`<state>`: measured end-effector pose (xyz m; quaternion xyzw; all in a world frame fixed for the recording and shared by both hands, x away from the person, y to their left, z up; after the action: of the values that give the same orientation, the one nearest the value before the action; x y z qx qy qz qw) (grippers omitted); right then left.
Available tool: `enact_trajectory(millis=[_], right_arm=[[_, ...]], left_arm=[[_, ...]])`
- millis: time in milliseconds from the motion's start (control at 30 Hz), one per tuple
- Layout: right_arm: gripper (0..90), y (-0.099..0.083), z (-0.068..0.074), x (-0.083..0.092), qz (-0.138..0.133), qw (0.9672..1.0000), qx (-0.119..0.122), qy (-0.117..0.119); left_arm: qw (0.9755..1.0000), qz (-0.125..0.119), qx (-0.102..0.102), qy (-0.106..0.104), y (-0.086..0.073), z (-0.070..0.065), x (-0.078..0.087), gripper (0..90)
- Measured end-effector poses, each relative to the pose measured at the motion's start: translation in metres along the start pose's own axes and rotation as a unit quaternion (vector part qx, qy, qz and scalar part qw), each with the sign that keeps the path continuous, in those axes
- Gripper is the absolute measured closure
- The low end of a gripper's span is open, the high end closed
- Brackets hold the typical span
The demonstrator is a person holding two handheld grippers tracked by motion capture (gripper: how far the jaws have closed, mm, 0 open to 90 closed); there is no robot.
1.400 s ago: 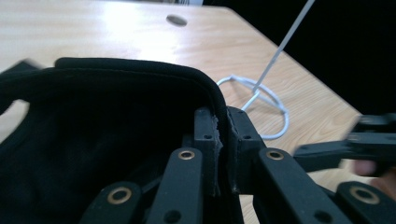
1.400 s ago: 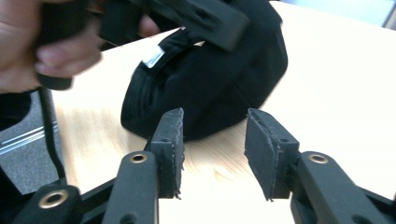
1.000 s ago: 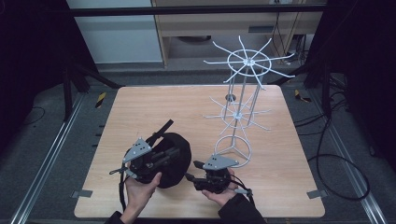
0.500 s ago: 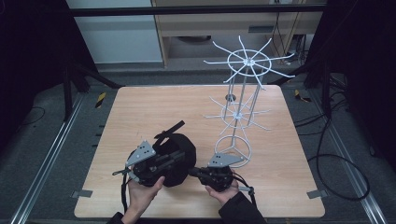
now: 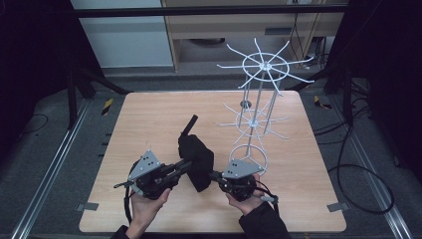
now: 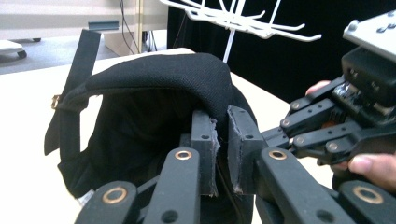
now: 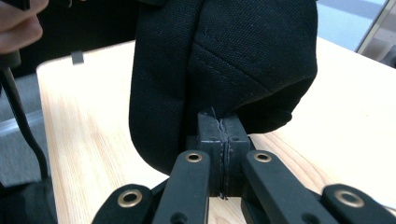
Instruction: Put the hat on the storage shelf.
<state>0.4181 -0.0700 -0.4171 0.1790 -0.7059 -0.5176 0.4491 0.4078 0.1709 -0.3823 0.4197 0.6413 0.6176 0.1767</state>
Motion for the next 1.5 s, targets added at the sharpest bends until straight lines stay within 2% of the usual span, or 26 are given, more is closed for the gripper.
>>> enact_trajectory(millis=[67, 300, 333, 400, 433, 500, 533, 567, 600, 800, 900, 1000, 1200, 1400, 1467, 1500], right_arm=[[90.0, 0.001, 0.002, -0.002, 0.009, 0.9999, 0.005, -0.003], [89.9, 0.009, 0.014, -0.017, 0.034, 0.9991, 0.025, 0.009], [89.9, 0.015, 0.021, -0.023, 0.042, 0.9985, 0.036, 0.01], [89.9, 0.021, 0.028, -0.031, 0.051, 0.9976, 0.044, 0.015], [89.9, 0.022, 0.031, -0.035, 0.054, 0.9973, 0.047, 0.017], [89.8, 0.026, 0.039, -0.046, 0.068, 0.9957, 0.061, 0.018], [89.7, 0.027, 0.042, -0.05, 0.071, 0.9952, 0.065, 0.017], [89.7, 0.027, 0.042, -0.05, 0.071, 0.9952, 0.065, 0.017], [89.6, 0.027, 0.048, -0.06, 0.079, 0.9941, 0.072, 0.019], [89.4, 0.024, 0.064, -0.09, 0.079, 0.994, 0.073, 0.021], [89.6, 0.025, 0.07, -0.099, 0.076, 0.9942, 0.073, 0.02], [89.7, 0.026, 0.072, -0.104, 0.077, 0.9938, 0.077, 0.025], [89.7, 0.027, 0.073, -0.111, 0.081, 0.9933, 0.073, 0.036], [89.6, 0.027, 0.074, -0.113, 0.083, 0.9932, 0.07, 0.042], [89.5, 0.026, 0.074, -0.114, 0.083, 0.993, 0.071, 0.045], [89.5, 0.026, 0.075, -0.114, 0.082, 0.9932, 0.07, 0.044]], left_arm=[[1.0, 0.004, 0.0, 0.004, -0.004, 0.002, 0.002, 81.5], [0.9994, 0.014, 0.001, 0.031, -0.018, 0.011, 0.024, 80.4], [0.9991, 0.012, 0.006, 0.041, -0.021, 0.015, 0.033, 80.0], [0.9988, 0.013, 0.009, 0.046, -0.022, 0.018, 0.037, 78.6], [0.9981, 0.016, 0.016, 0.058, -0.026, 0.024, 0.045, 77.7], [0.9971, 0.022, 0.025, 0.069, -0.032, 0.031, 0.049, 75.7], [0.9955, 0.031, 0.034, 0.083, -0.039, 0.039, 0.054, 74.7], [0.9955, 0.031, 0.034, 0.083, -0.039, 0.039, 0.054, 72.7], [0.9945, 0.036, 0.038, 0.09, -0.042, 0.043, 0.056, 72.7], [0.9879, 0.057, 0.058, 0.132, -0.058, 0.066, 0.064, 62.6], [0.9861, 0.055, 0.062, 0.144, -0.061, 0.072, 0.068, 59.7], [0.9867, 0.043, 0.059, 0.145, -0.059, 0.074, 0.073, 56.8], [0.9907, 0.024, 0.039, 0.128, -0.053, 0.07, 0.073, 45.4], [0.9906, 0.024, 0.02, 0.133, -0.049, 0.062, 0.067, 40.4], [0.9902, 0.026, 0.021, 0.136, -0.048, 0.063, 0.066, 40.8], [0.9901, 0.03, 0.024, 0.135, -0.049, 0.063, 0.065, 44.2]])
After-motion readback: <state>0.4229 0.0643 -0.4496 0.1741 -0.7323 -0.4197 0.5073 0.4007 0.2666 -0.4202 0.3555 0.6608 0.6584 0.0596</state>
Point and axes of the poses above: each handheld gripper's, and its own axes: x roughly backward along the jaws, y roughly out of its top, z roughly to its left, the point moved 1 cm from there along -x, roughly forward along the jaws, and after that the axes turned 1 degree about -y, right-handed, at the moved point
